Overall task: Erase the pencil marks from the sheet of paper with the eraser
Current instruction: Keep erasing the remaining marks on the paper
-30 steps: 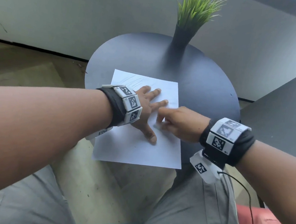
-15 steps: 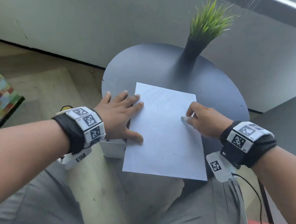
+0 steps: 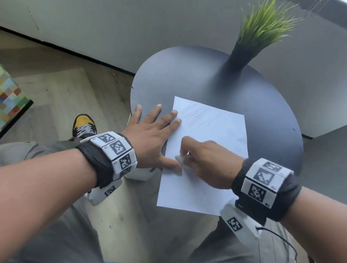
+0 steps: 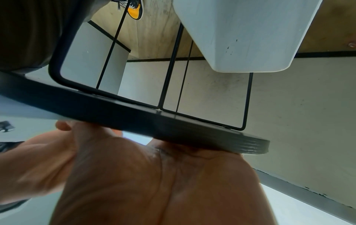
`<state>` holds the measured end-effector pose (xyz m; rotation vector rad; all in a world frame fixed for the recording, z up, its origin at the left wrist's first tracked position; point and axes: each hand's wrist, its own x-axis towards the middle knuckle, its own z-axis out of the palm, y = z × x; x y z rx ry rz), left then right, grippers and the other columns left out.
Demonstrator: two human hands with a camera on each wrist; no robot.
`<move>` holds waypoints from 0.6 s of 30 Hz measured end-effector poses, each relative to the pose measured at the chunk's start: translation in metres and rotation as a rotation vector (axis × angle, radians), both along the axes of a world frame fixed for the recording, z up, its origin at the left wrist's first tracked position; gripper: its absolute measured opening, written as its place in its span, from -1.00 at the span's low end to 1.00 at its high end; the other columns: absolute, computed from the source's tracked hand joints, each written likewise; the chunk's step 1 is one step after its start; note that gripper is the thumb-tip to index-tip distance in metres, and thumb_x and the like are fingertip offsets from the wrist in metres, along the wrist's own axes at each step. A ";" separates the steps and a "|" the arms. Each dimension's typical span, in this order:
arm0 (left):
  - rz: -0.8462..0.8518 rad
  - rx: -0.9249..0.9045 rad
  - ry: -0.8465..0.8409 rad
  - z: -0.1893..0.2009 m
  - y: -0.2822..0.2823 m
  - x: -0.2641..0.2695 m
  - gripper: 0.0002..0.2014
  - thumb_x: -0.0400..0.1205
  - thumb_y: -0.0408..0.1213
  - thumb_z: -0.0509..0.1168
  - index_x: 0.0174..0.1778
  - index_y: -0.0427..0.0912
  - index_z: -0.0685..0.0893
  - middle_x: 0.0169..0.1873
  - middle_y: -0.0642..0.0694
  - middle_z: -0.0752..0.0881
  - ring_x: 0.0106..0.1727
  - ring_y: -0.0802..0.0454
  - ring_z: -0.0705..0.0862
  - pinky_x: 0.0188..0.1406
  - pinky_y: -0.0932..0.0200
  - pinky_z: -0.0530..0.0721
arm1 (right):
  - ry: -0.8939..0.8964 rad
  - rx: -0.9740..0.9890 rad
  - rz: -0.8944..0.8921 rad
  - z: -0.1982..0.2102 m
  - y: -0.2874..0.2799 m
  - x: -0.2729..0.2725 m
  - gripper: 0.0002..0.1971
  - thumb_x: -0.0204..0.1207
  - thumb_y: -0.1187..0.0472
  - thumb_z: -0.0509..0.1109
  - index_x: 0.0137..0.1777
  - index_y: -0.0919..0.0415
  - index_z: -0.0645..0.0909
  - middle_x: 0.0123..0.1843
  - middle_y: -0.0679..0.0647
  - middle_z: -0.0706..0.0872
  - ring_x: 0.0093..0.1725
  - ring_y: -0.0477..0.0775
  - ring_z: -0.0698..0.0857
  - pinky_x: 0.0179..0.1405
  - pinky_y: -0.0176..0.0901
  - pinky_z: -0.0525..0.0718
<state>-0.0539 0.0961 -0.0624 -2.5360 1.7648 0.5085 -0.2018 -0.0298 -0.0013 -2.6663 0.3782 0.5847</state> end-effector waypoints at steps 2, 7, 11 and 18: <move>0.007 -0.001 0.007 0.000 -0.001 0.000 0.28 0.22 0.76 -0.10 0.75 0.06 -0.30 0.73 0.17 -0.35 0.73 -0.07 -0.42 0.61 -0.46 -0.34 | -0.024 -0.017 -0.066 -0.002 -0.009 0.008 -0.78 0.65 -0.04 0.25 0.11 0.09 0.49 -0.07 0.13 0.73 -0.05 0.23 0.63 -0.04 0.01 0.60; 0.007 -0.006 0.027 0.001 -0.001 0.000 0.31 0.18 0.77 -0.09 0.76 0.06 -0.26 0.73 0.17 -0.31 0.73 -0.09 -0.40 0.60 -0.48 -0.33 | -0.108 -0.085 -0.214 -0.002 -0.024 0.019 -0.76 0.67 -0.06 0.22 0.05 0.12 0.43 -0.10 0.17 0.69 -0.09 0.30 0.61 -0.07 0.06 0.62; 0.007 -0.021 0.018 0.002 -0.001 0.000 0.29 0.20 0.76 -0.08 0.75 0.07 -0.25 0.74 0.15 -0.30 0.73 -0.10 -0.40 0.60 -0.49 -0.33 | -0.050 -0.025 0.008 -0.004 0.002 0.014 -0.76 0.67 -0.06 0.24 0.08 0.12 0.46 -0.12 0.16 0.69 -0.10 0.29 0.62 -0.12 0.03 0.57; 0.020 -0.016 0.015 0.003 -0.001 -0.002 0.32 0.13 0.79 -0.11 0.75 0.09 -0.21 0.74 0.15 -0.26 0.73 -0.10 -0.39 0.59 -0.50 -0.32 | -0.055 -0.061 -0.148 -0.004 -0.013 0.018 -0.74 0.68 -0.09 0.20 0.09 0.11 0.42 -0.08 0.17 0.68 -0.08 0.29 0.62 -0.07 0.03 0.61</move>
